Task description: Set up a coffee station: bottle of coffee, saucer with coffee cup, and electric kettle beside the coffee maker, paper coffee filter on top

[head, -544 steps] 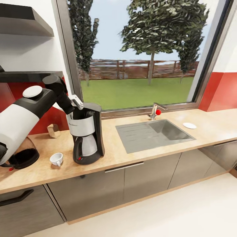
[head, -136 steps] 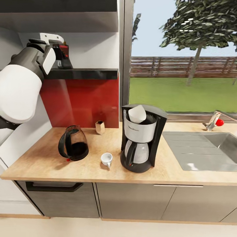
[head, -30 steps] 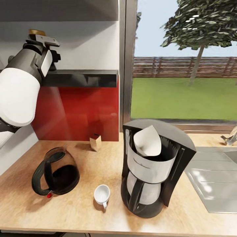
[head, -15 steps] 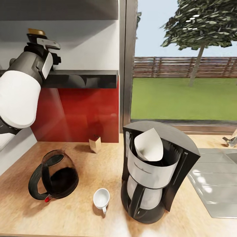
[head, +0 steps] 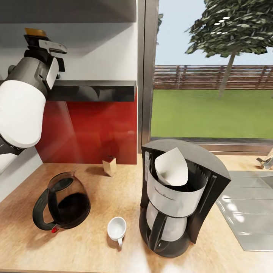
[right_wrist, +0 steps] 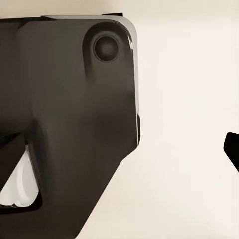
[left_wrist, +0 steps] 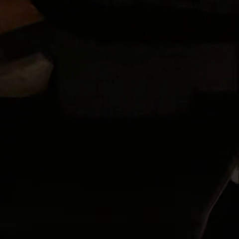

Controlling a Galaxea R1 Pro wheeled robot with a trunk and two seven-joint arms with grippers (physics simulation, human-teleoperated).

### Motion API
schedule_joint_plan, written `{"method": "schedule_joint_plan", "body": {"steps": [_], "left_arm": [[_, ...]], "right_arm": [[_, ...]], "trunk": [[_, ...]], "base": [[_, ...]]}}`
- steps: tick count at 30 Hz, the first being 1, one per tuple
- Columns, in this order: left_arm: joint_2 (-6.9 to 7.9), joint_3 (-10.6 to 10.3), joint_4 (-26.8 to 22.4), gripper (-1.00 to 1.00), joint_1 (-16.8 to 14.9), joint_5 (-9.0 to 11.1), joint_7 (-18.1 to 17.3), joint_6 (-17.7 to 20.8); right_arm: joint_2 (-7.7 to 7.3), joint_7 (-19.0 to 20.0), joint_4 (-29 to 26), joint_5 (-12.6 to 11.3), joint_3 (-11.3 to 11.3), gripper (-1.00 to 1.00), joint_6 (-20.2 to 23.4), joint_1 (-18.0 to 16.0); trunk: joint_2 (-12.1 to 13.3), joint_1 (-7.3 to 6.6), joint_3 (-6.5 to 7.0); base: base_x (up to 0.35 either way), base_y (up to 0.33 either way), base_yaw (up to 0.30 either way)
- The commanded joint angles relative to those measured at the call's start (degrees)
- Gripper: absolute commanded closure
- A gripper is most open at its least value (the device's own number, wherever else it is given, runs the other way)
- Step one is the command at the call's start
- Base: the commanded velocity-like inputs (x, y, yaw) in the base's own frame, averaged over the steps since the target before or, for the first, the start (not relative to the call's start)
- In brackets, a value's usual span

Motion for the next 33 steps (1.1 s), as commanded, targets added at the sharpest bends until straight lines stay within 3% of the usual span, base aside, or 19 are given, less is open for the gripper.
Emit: {"method": "schedule_joint_plan", "body": {"steps": [1, 24, 33], "left_arm": [[-0.03, 0.16, -0.04, 1.00, -0.06, -0.14, -0.04, 0.16], [-0.03, 0.14, -0.09, 1.00, -0.06, -0.14, -0.04, 0.11], [-0.03, 0.16, -0.09, 1.00, -0.06, -0.14, -0.04, 0.12]], "right_arm": [[0.00, -0.02, 0.04, -0.40, 0.04, -1.00, -0.21, -0.04], [0.00, 0.01, -0.02, -0.40, 0.06, -1.00, -0.21, -0.04], [0.00, 0.31, -0.07, -0.37, 0.07, -1.00, -0.13, -0.04]], "trunk": [[-0.12, 0.03, -0.13], [-0.12, 0.03, -0.13], [-0.12, 0.03, -0.13]], "base": [[0.000, 0.000, 0.000], [-0.002, 0.000, 0.000], [-0.260, 0.000, -0.058]]}}
